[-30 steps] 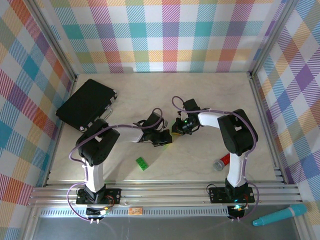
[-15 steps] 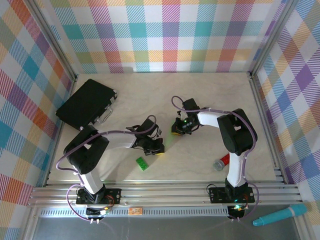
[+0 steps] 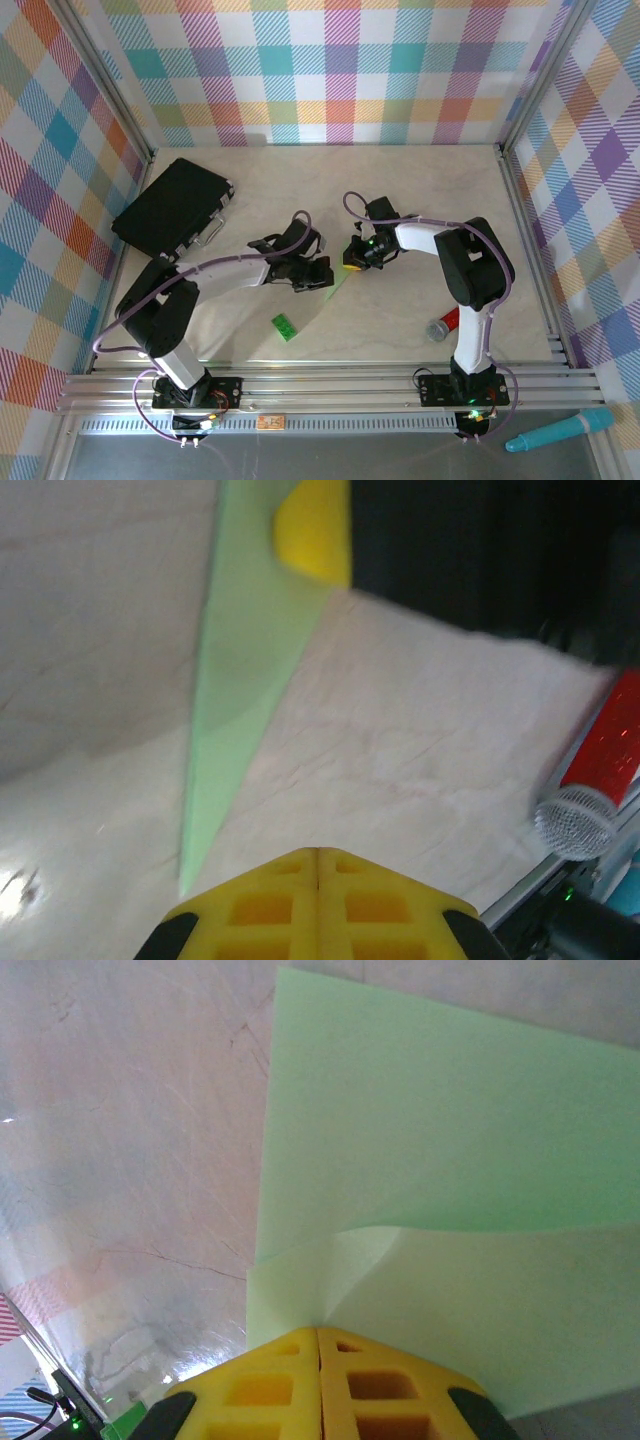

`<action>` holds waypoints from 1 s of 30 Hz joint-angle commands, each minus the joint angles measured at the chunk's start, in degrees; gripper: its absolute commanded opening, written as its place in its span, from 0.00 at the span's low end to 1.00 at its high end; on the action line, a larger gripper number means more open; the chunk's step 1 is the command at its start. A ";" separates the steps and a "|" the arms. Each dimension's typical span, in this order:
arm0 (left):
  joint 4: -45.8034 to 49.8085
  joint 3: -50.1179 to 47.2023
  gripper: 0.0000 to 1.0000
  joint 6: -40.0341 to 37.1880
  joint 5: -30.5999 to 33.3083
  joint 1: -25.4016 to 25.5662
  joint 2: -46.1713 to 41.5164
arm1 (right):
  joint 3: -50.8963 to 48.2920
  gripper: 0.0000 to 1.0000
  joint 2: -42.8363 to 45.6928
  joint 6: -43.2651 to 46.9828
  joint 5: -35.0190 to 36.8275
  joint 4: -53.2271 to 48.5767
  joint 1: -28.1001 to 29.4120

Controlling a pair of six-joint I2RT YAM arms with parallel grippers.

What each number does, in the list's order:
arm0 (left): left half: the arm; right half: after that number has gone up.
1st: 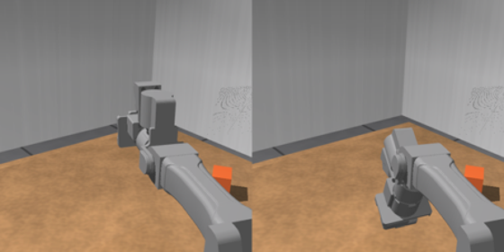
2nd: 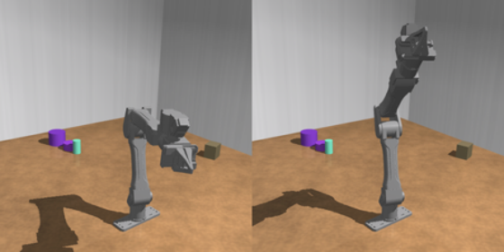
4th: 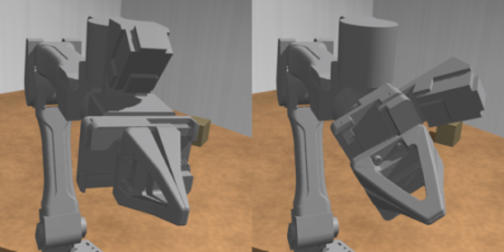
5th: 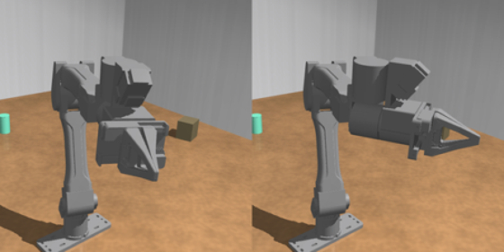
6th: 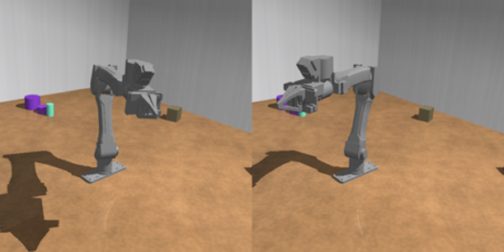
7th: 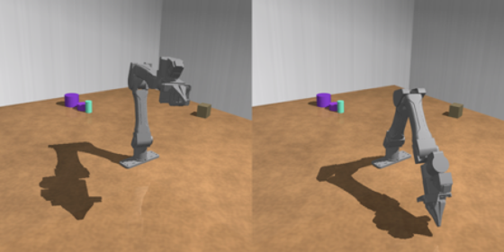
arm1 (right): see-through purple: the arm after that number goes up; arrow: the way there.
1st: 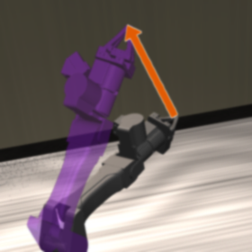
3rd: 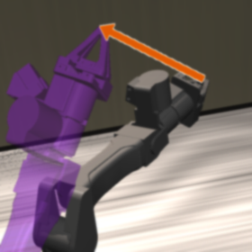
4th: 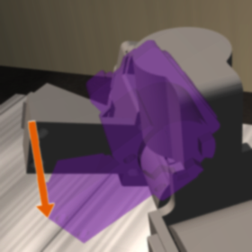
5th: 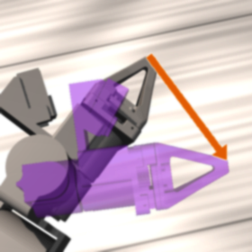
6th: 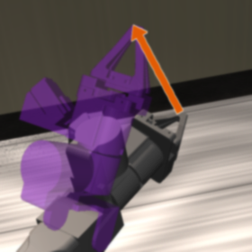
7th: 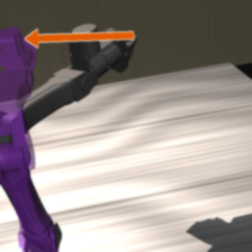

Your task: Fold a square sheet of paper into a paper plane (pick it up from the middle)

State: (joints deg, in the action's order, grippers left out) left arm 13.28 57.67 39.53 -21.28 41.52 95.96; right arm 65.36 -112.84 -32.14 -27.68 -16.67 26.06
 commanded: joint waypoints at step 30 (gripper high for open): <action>2.13 0.01 0.00 6.23 3.08 -0.92 14.16 | -7.73 0.09 2.32 7.53 1.52 13.08 -3.26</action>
State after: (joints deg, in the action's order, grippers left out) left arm 5.41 59.88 45.45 -19.57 41.06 108.27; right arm 59.48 -110.54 -27.18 -29.30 -6.83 25.04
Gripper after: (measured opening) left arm 0.049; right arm 0.094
